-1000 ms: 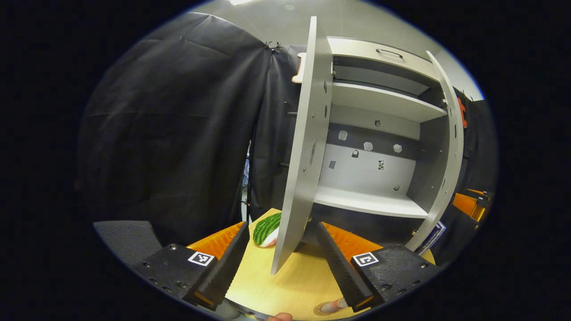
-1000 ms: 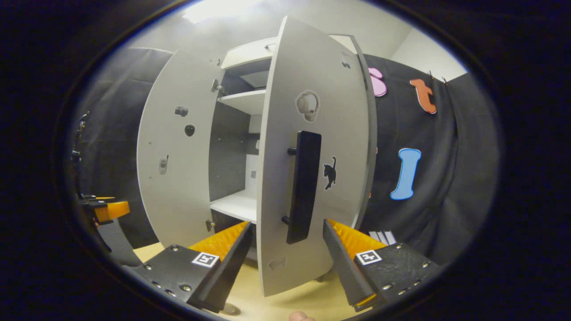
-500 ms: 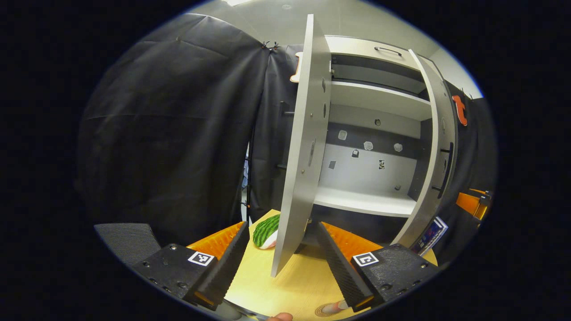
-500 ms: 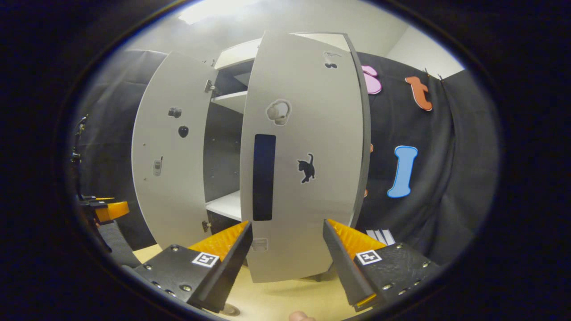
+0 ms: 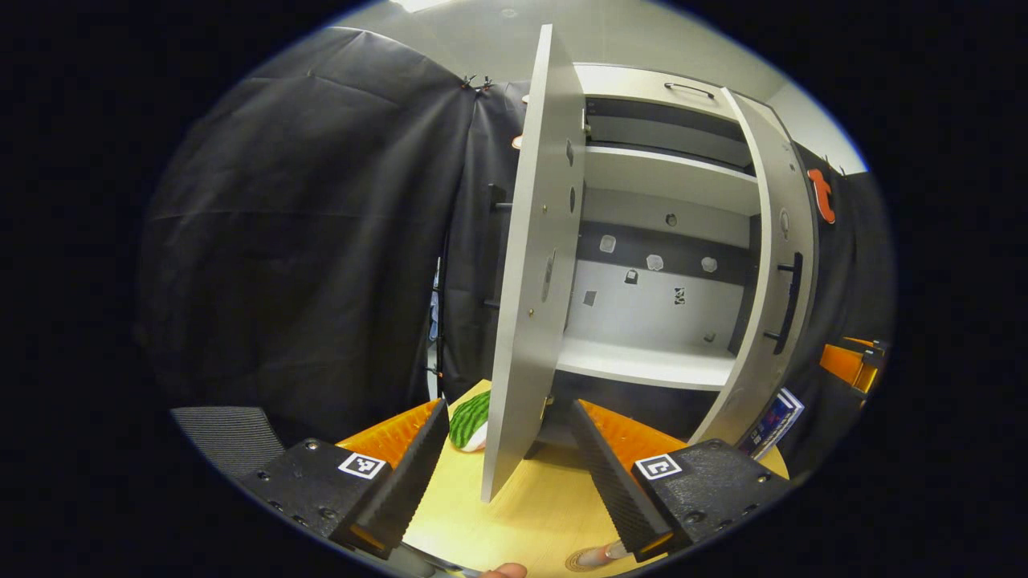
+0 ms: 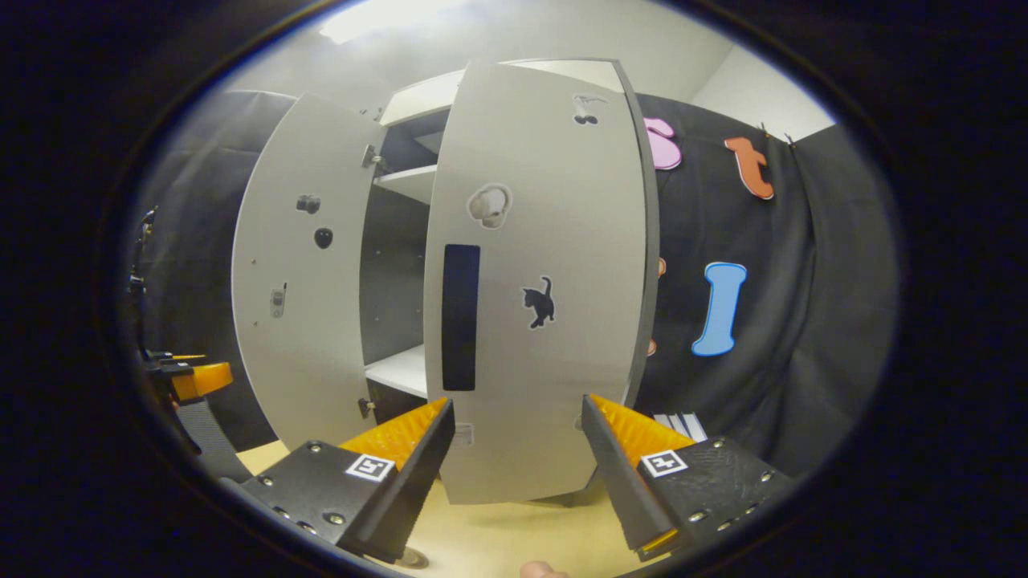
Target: Grasp the bottle in the cabinet with the left hand and place it on the coaster, then close the right door with the right hand and the left door with the left hand.
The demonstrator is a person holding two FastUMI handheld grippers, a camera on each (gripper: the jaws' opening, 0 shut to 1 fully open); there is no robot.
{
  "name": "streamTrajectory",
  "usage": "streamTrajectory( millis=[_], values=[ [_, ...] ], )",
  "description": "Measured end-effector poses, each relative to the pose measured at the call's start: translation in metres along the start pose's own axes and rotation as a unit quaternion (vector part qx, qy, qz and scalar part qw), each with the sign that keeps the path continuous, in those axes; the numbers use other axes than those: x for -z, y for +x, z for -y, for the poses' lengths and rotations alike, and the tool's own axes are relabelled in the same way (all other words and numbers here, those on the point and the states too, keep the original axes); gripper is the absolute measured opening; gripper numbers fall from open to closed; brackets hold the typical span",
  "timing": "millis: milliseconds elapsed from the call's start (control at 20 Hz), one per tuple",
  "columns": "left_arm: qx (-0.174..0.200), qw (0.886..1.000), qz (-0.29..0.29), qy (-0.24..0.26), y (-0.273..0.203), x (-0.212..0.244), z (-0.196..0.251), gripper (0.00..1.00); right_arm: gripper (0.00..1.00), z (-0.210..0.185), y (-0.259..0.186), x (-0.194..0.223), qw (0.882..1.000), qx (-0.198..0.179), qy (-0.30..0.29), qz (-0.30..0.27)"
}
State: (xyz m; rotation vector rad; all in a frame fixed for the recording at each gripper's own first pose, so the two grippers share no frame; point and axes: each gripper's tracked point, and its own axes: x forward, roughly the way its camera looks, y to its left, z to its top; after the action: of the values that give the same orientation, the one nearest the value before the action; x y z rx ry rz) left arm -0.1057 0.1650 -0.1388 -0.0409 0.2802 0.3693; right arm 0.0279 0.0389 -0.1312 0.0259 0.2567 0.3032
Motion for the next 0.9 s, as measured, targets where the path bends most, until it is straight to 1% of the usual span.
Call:
streamTrajectory(
  millis=[50,100,200,250,300,350,400,500,550,600,650,700,850,900],
  values=[
    [0.000,1.000,0.001,0.001,0.001,0.000,0.000,0.97,0.96,0.000,0.000,0.000,1.000,0.001,0.000,0.000],
    [0.000,1.000,0.001,0.001,0.001,-0.001,-0.001,0.94,0.99,0.001,0.000,0.000,1.000,0.000,0.000,0.001],
    [-0.001,1.000,0.002,0.001,-0.001,-0.002,-0.002,0.94,0.99,0.000,-0.001,-0.001,1.000,0.001,0.000,0.002],
    [-0.002,1.000,0.002,0.001,0.000,-0.001,-0.002,0.97,0.99,0.000,-0.001,-0.001,1.000,0.000,0.001,0.002],
    [-0.003,1.000,0.003,0.001,-0.001,-0.002,-0.003,0.94,0.96,-0.002,-0.001,-0.001,1.000,0.000,0.001,0.002],
    [-0.003,1.000,0.003,0.001,-0.001,-0.001,-0.004,0.97,0.96,-0.002,-0.001,-0.001,1.000,0.000,0.001,0.002],
    [-0.005,1.000,0.003,0.001,-0.001,-0.002,-0.004,0.94,0.96,-0.001,-0.002,0.000,1.000,0.000,0.001,0.002],
    [-0.008,1.000,0.003,0.002,-0.001,-0.002,-0.007,0.94,0.96,-0.002,-0.002,0.000,1.000,0.000,0.001,0.002],
    [-0.010,1.000,0.003,0.003,0.000,-0.002,-0.010,0.97,0.96,-0.002,-0.002,0.000,1.000,0.000,0.001,0.001],
    [-0.012,1.000,0.003,0.003,0.000,-0.002,-0.012,0.97,0.96,-0.003,-0.002,0.000,1.000,0.000,0.002,0.001],
    [-0.014,1.000,0.002,0.002,0.001,-0.001,-0.014,0.97,0.99,-0.003,-0.002,0.000,1.000,0.001,0.003,0.002],
    [-0.015,1.000,0.002,0.000,0.001,-0.002,-0.016,0.97,0.96,-0.002,-0.003,0.000,1.000,0.002,0.003,0.001],
    [-0.021,1.000,0.003,0.000,0.005,-0.001,-0.025,0.97,0.96,0.000,-0.004,0.000,1.000,0.006,0.003,0.003],
    [-0.025,1.000,0.004,0.002,0.007,-0.002,-0.030,0.94,0.99,0.000,-0.005,0.000,1.000,0.008,0.004,0.003]
  ],
)
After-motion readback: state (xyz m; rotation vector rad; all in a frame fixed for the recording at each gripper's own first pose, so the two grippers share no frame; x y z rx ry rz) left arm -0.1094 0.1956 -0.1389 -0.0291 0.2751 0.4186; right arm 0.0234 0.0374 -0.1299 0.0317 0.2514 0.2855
